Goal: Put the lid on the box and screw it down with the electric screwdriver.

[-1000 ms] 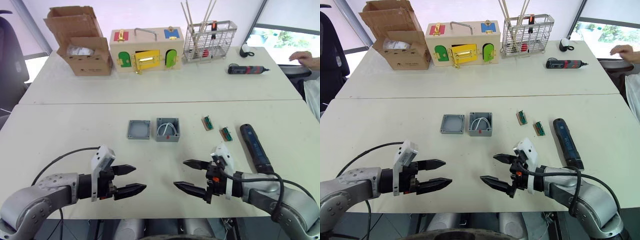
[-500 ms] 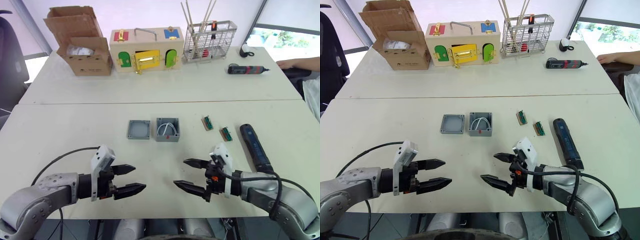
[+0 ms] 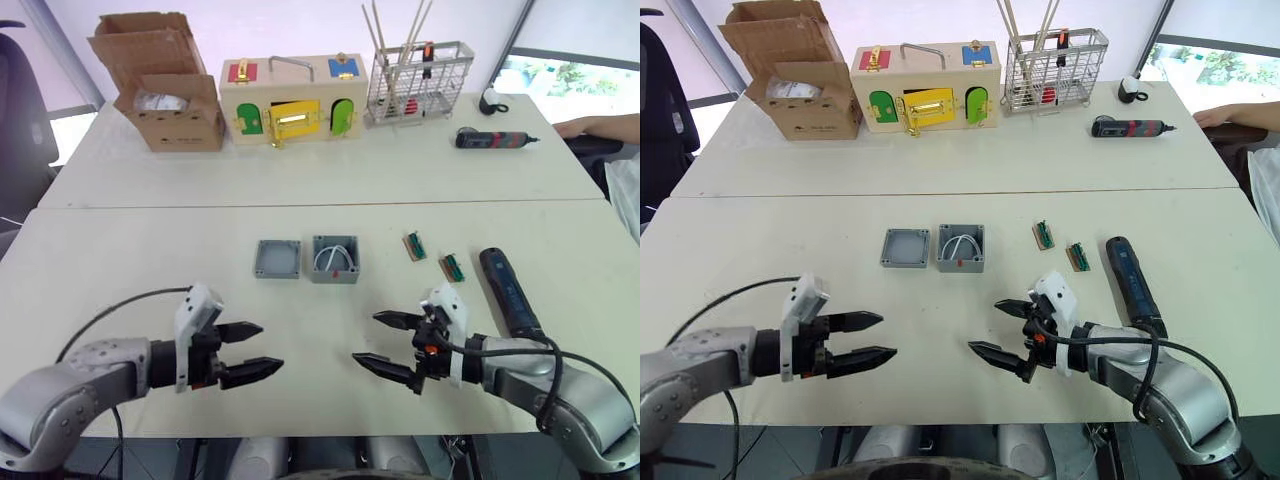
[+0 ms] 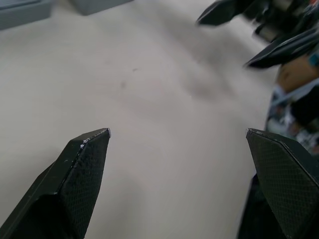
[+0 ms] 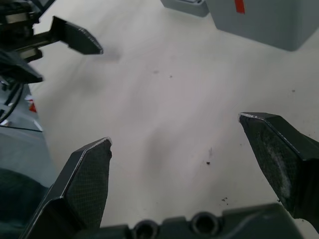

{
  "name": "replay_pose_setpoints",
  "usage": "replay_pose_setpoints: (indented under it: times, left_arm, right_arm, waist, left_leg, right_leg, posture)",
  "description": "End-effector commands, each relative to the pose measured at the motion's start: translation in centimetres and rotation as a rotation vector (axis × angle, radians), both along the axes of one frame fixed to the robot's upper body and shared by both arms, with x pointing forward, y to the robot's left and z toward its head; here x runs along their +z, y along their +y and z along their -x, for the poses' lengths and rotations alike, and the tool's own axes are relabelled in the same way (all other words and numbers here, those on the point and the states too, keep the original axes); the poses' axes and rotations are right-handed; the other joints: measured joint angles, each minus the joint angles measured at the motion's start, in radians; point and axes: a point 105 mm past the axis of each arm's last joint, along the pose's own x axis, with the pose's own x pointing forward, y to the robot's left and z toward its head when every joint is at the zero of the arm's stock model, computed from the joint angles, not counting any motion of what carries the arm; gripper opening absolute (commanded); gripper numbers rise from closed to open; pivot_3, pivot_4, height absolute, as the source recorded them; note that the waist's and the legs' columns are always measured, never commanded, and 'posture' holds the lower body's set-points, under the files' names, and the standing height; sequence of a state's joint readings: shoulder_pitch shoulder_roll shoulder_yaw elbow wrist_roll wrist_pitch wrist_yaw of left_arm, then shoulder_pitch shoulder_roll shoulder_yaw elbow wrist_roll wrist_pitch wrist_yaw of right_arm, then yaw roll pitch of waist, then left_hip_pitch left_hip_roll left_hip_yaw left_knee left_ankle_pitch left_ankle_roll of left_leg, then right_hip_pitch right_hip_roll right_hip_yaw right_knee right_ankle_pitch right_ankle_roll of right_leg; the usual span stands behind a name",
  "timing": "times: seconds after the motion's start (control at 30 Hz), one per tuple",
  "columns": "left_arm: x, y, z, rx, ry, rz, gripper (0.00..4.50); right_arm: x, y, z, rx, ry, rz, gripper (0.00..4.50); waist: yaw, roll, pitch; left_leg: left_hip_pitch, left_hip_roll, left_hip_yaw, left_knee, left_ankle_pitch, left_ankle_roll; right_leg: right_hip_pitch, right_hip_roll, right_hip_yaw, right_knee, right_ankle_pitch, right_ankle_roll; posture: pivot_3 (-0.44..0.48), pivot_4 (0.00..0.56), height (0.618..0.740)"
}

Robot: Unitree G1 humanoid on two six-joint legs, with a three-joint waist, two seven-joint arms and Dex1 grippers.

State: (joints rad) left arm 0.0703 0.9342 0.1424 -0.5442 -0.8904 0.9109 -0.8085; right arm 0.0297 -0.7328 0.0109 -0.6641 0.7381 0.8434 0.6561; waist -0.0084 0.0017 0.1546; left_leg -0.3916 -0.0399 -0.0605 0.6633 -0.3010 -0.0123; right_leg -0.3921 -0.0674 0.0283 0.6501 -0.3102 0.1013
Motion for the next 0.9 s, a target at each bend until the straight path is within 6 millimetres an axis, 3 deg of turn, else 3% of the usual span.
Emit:
replay_pose_setpoints:
  times: [0.03, 0.2, 0.33, 0.6, 0.9]
  left_arm:
    - [2.4, 1.8, -2.3, -0.056, -0.071, -0.132, 4.46]
    - [6.1, 0.6, -6.5, -0.227, -0.208, -0.255, 4.46]
    - [7.4, -2.7, -9.0, -0.417, -0.326, -0.305, 4.46]
    - [6.2, -9.5, -11.1, -0.674, -0.444, -0.314, 4.46]
    - [4.5, -11.7, -11.9, -0.772, -0.469, -0.347, 4.46]
  right_arm:
    - [4.9, 0.0, -1.2, 0.008, -0.102, -0.097, 4.48]
    - [7.9, 0.8, -1.8, 0.04, -0.113, -0.114, 4.48]
    - [9.1, 1.3, -2.1, 0.032, -0.176, -0.088, 4.48]
    - [6.7, 0.3, -1.6, -0.052, -0.209, 0.065, 4.48]
    - [5.0, -0.3, -1.5, -0.138, -0.218, 0.112, 4.48]
  waist:
    - [0.001, 0.0, 0.0]
    - [0.011, 0.0, 0.0]
    - [0.017, 0.0, 0.0]
    - [0.019, -0.001, 0.0]
    - [0.012, -0.001, 0.001]
  left_leg:
    - [0.0, 0.0, 0.0, 0.0, 0.0, 0.0]
    - [0.0, -0.001, -0.001, 0.0, 0.0, 0.0]
    - [-0.005, -0.001, 0.0, 0.0, 0.001, -0.002]
    - [-0.016, -0.001, 0.0, 0.008, 0.002, -0.002]
    - [-0.017, -0.001, 0.0, 0.018, -0.001, 0.003]
  right_leg:
    - [0.0, 0.0, 0.0, 0.0, 0.0, 0.0]
    - [0.0, 0.001, -0.002, -0.001, 0.0, 0.0]
    - [-0.005, 0.001, -0.002, -0.001, 0.0, 0.0]
    - [-0.013, 0.003, -0.004, 0.002, 0.001, 0.001]
    - [-0.014, 0.004, -0.003, 0.013, 0.0, 0.001]
  posture:
    - [0.0, 0.15, 0.74]
    - [0.0, 0.15, 0.74]
    - [0.0, 0.15, 0.74]
    - [0.0, 0.15, 0.74]
    - [0.0, 0.15, 0.74]
